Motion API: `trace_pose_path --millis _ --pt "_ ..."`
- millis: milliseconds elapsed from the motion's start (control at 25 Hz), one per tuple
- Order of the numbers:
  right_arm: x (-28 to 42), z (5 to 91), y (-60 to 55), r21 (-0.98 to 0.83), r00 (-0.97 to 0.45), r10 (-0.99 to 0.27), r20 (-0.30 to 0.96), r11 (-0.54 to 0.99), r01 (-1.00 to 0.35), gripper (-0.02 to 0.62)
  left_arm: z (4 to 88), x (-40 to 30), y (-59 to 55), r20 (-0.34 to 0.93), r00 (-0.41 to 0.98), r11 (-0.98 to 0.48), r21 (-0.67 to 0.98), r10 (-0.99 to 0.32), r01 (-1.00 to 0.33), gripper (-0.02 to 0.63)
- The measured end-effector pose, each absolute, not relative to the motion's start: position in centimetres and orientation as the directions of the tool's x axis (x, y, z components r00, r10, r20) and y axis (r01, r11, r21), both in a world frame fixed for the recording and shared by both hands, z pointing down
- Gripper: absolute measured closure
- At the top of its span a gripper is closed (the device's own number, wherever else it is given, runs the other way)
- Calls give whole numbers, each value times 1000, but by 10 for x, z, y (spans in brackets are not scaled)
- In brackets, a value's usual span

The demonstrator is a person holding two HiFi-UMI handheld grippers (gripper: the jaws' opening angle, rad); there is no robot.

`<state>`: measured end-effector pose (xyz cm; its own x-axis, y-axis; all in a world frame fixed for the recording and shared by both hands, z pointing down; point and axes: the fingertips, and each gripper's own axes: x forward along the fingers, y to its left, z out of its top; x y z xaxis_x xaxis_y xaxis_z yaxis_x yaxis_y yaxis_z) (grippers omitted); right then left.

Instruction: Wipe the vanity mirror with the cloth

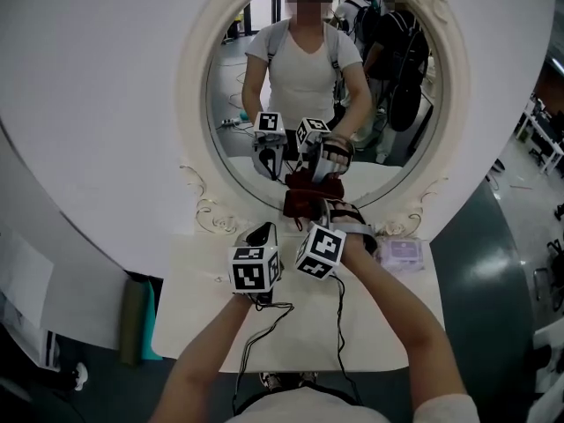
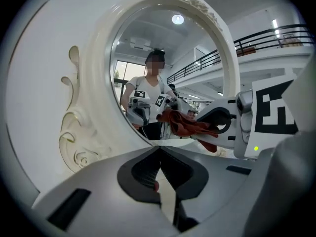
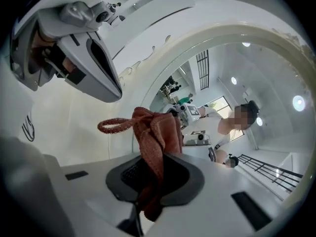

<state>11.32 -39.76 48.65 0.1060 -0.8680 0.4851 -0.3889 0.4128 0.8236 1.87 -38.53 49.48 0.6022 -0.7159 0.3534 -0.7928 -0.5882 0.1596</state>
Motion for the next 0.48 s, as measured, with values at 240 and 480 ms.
trace_pose_path --millis 240,480 --pt "111 520 -398 798 105 -842 529 452 -398 535 520 15 -378 385 596 -581 170 -705 -796 595" --pt "108 546 -397 766 110 -804 585 502 -401 535 530 13 -375 403 592 -581 165 -698 -797 595"
